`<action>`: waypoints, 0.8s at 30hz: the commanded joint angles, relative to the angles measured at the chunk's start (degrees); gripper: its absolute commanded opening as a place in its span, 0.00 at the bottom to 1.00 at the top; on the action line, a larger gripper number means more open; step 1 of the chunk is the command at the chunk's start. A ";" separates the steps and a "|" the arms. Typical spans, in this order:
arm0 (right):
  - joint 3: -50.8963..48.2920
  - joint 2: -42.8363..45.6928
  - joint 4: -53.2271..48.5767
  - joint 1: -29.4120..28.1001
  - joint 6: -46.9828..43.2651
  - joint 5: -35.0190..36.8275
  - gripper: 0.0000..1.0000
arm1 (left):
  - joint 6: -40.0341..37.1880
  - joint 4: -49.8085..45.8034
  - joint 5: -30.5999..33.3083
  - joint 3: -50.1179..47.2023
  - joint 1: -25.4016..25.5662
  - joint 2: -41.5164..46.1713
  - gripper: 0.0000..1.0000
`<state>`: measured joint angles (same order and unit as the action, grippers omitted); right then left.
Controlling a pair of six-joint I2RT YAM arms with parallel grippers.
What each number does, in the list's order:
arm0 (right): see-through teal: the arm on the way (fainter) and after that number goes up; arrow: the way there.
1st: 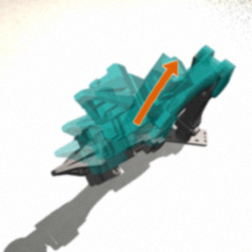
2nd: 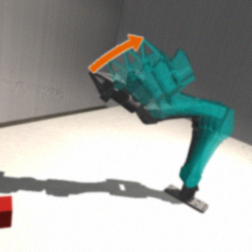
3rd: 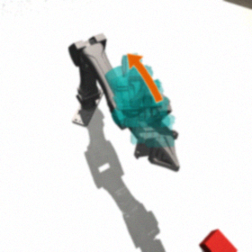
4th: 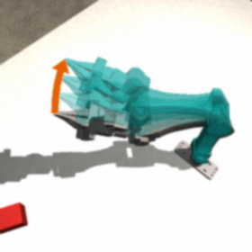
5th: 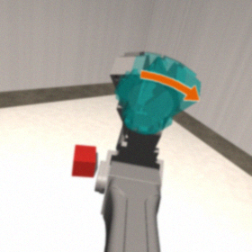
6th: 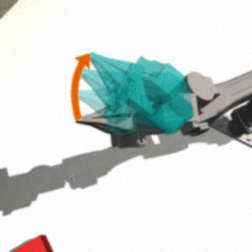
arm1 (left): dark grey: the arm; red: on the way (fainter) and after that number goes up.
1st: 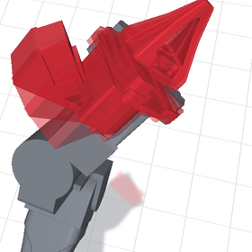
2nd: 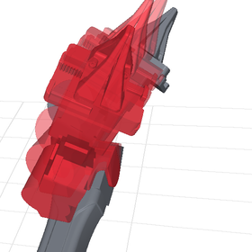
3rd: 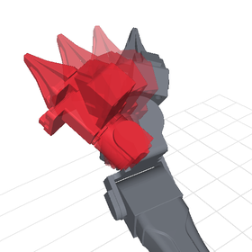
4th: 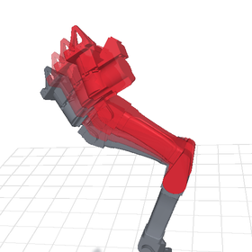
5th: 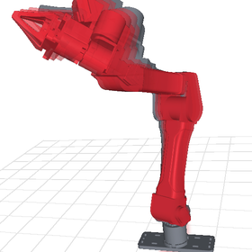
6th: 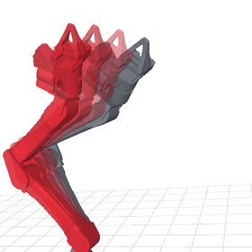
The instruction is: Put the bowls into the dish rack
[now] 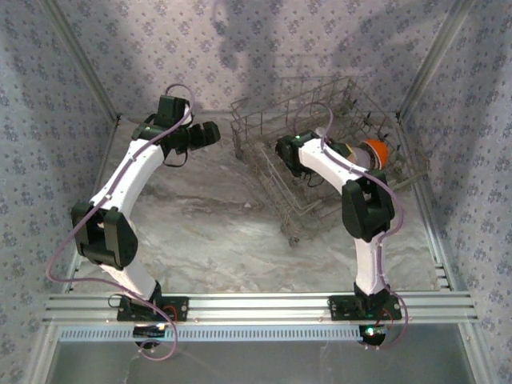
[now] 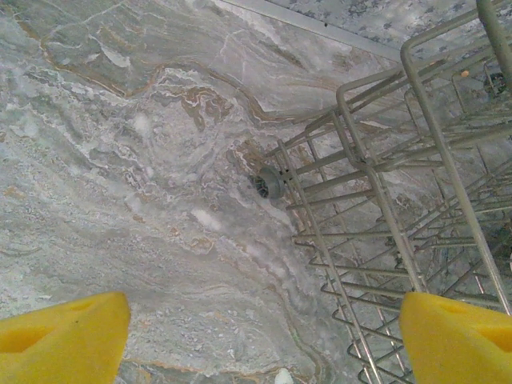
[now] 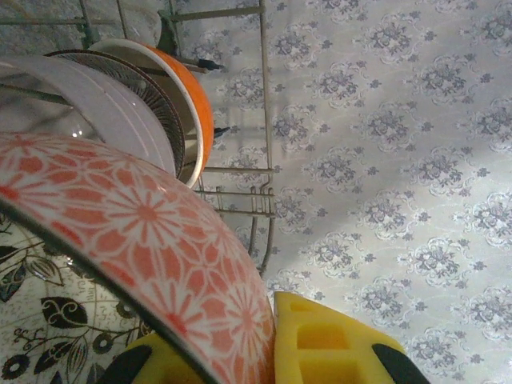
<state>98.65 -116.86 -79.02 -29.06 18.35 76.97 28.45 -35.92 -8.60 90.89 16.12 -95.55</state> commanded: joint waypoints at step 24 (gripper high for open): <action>3.16 -4.61 -4.65 0.24 5.71 -1.53 0.00 | -1.11 0.16 -1.82 -0.19 -0.74 2.30 0.88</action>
<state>101.95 -120.42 -87.35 -29.23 25.67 76.95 28.27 -35.92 -9.69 90.89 15.75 -95.55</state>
